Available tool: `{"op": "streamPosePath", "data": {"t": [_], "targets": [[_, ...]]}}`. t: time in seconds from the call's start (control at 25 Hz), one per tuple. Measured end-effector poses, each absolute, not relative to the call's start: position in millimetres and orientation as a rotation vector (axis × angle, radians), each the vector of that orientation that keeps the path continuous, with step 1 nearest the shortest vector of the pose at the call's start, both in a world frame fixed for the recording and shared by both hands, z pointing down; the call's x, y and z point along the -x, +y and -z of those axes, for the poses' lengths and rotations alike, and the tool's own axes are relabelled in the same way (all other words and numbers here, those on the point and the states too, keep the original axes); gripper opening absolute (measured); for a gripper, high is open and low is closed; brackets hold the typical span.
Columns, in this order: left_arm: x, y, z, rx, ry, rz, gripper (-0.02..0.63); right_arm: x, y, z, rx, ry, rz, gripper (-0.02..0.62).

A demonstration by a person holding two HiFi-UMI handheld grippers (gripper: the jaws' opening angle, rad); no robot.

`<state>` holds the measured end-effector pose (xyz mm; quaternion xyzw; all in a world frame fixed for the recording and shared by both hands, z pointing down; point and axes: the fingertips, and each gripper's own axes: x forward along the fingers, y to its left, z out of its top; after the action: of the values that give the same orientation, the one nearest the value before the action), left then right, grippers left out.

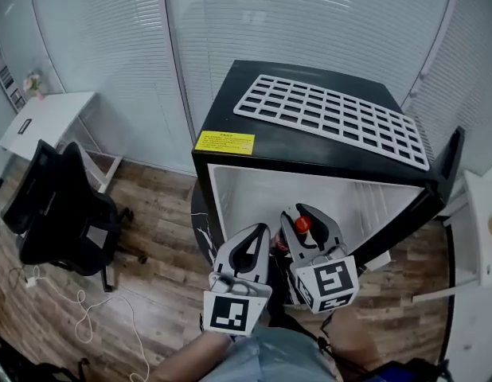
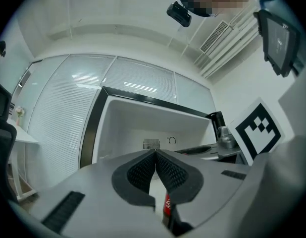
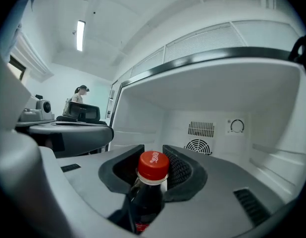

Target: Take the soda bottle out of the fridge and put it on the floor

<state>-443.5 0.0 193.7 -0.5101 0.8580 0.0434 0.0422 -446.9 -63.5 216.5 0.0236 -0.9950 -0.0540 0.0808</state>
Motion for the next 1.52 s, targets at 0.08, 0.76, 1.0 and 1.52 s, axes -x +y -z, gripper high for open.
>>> {"op": "streamPosePath", "data": {"t": [0.08,0.76,1.0,1.52], "targets": [[434,0,-194,1.614,2.601,-0.135,0.017,431,-63,-217,-0.125,-2.973,0.149,0.129],[313,-50,-219,2.034,2.356,-0.108,0.017,272,-85,-225,-0.550,-2.981,0.076,0.127],[247,-74,-223,2.132,2.281,-0.092,0.017,202,-99,-237,-0.637,-2.963,0.021,0.127],[77,-122,-252,2.472,1.946,-0.007,0.017,23,-132,-258,-1.114,-2.843,-0.026,0.127]]}}
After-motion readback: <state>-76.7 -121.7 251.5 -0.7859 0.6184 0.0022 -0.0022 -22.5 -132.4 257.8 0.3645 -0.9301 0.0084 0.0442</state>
